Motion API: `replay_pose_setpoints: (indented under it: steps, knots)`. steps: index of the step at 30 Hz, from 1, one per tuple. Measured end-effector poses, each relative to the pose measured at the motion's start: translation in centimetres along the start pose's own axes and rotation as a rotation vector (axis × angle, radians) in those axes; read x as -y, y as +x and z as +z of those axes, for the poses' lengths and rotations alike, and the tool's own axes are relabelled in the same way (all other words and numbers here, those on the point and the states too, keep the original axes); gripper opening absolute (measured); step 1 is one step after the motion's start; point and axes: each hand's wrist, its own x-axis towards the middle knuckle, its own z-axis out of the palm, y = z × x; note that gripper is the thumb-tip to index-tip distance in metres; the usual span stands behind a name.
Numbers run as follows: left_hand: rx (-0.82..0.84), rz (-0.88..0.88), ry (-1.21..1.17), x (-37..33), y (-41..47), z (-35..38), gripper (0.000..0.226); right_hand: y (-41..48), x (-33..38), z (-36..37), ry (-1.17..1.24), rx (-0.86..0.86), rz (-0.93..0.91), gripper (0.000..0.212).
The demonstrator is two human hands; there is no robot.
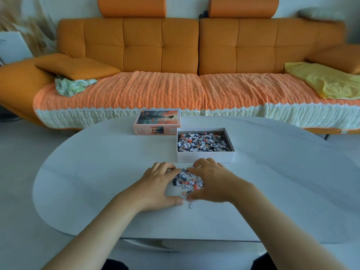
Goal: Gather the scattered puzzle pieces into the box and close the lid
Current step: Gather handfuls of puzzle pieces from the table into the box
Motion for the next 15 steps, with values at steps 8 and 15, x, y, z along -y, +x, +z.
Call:
replay_pose_setpoints:
  steps: [8,15]
  knots:
    - [-0.169,0.032,-0.169,-1.5,1.6,1.0,0.062,-0.5,-0.9,-0.3,0.128,-0.139,0.068,0.049]
    - [0.007,0.006,0.000,-2.1,1.7,0.6,0.108,-1.5,-1.6,-0.8,-0.037,0.025,0.194,0.079]
